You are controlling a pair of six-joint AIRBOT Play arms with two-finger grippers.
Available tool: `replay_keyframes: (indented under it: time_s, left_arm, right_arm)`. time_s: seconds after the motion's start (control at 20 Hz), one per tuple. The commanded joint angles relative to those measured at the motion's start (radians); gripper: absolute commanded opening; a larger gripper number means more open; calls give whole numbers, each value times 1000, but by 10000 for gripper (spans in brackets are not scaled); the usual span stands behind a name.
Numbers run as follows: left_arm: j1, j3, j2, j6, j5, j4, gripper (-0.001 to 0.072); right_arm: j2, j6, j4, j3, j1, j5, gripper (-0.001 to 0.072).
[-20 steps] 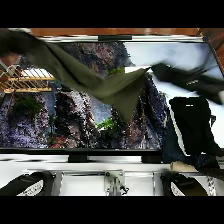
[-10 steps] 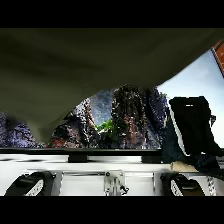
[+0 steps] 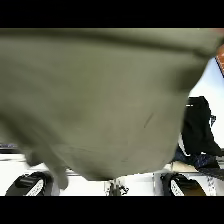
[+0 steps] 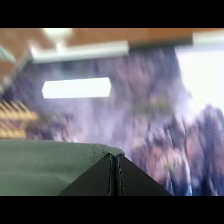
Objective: Fold the shirts.
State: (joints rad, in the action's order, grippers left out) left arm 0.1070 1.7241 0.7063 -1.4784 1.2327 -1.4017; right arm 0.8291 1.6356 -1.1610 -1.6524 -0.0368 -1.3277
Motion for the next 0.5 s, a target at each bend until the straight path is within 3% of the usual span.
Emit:
replay_keyframes:
  time_s: [0.0, 0.2, 0.45]
  left_arm:
    - [-1, -277, 42, 0, 8, -62, 32]
    - [-1, -461, 232, -1, -198, -28, 32]
    - [-1, -451, 535, 0, -318, 76, 32]
  right_arm:
    - [141, 9, -66, 167, -1, -47, 72]
    - [392, 34, -71, 252, -1, 211, 73]
    - [612, 74, 131, 252, 0, 543, 73]
